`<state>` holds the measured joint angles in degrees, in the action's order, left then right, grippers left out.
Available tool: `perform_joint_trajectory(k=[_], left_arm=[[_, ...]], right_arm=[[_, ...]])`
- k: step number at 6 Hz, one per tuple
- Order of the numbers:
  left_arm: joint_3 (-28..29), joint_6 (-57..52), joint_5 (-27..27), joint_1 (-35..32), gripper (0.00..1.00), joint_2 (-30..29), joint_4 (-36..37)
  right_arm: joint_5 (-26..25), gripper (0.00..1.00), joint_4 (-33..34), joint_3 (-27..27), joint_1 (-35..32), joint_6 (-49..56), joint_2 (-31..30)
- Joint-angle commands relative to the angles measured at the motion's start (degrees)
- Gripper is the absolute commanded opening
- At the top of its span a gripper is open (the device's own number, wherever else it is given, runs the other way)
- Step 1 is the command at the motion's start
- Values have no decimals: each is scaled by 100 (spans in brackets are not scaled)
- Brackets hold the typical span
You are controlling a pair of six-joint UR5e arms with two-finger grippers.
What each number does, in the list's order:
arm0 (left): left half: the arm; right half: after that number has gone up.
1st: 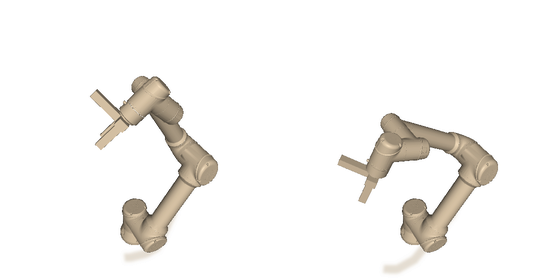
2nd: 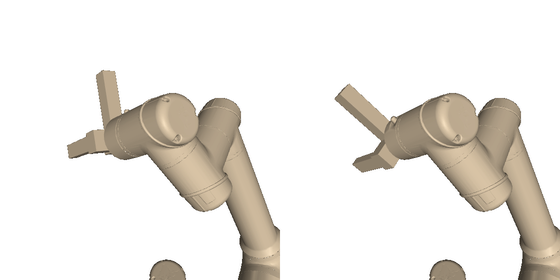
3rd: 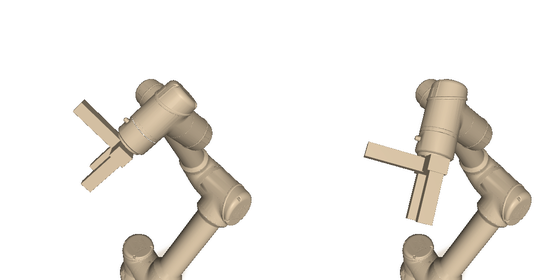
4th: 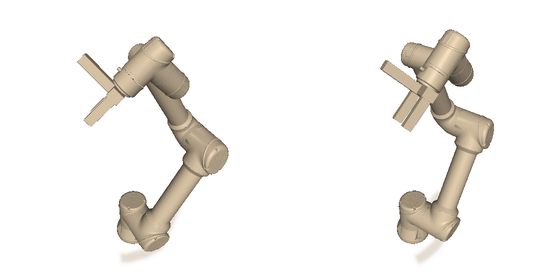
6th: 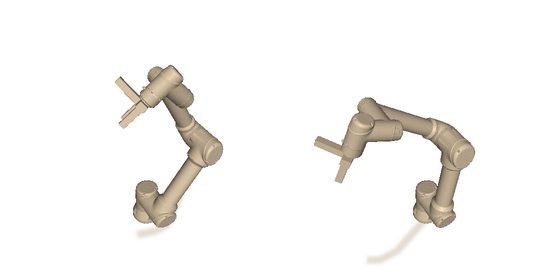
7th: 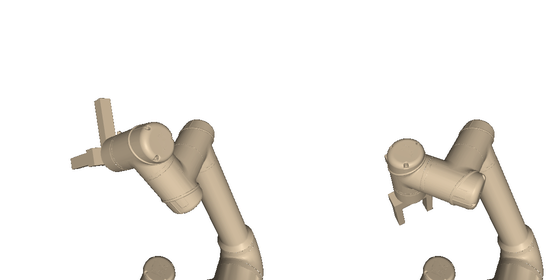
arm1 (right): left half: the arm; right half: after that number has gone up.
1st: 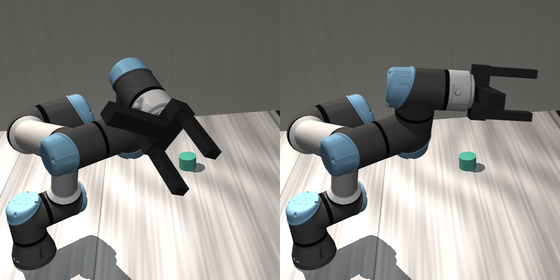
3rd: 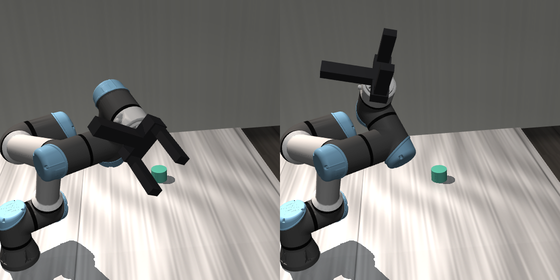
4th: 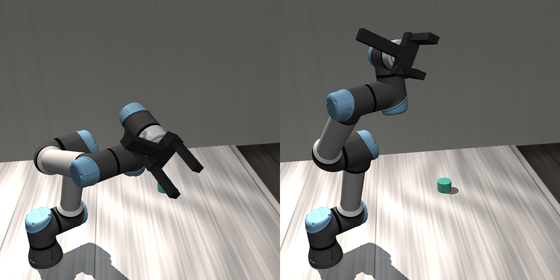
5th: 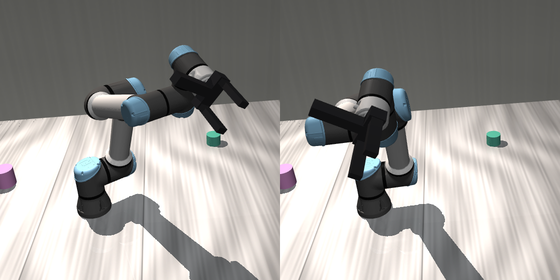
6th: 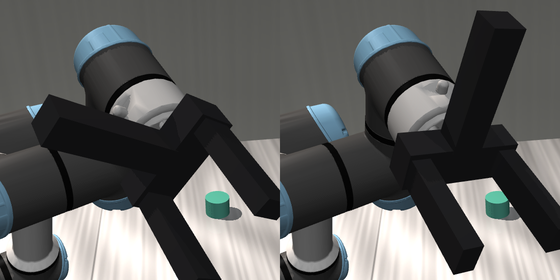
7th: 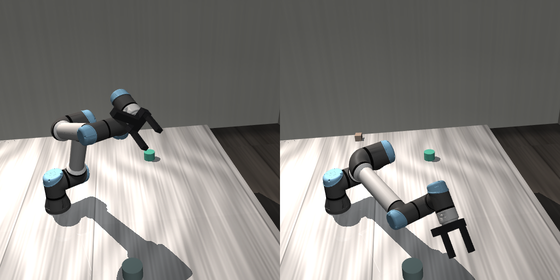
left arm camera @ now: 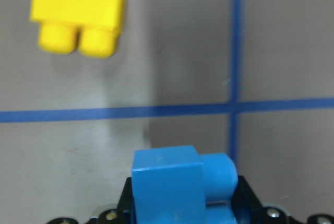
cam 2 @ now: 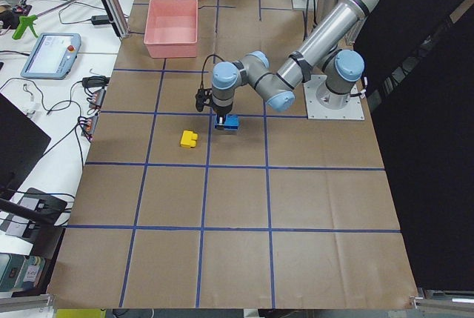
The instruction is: Put all blocks into box
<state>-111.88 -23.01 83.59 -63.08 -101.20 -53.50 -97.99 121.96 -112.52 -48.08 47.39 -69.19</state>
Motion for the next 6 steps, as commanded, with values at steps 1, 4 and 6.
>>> perform_joint_trajectory(k=[1, 4, 6], left_arm=[[1178, 2314, -444, -1193, 25, -145, -840], [3076, 4368, -519, -2599, 25, -1590, -899], [4510, 5354, -458, -3383, 30, -2804, -881]], right_arm=[[-107, 37, -5, 55, 0, -11, -68], [68, 36, -868, 1420, -218, -150, -112], [166, 36, -2398, 2764, -831, -938, -77]])
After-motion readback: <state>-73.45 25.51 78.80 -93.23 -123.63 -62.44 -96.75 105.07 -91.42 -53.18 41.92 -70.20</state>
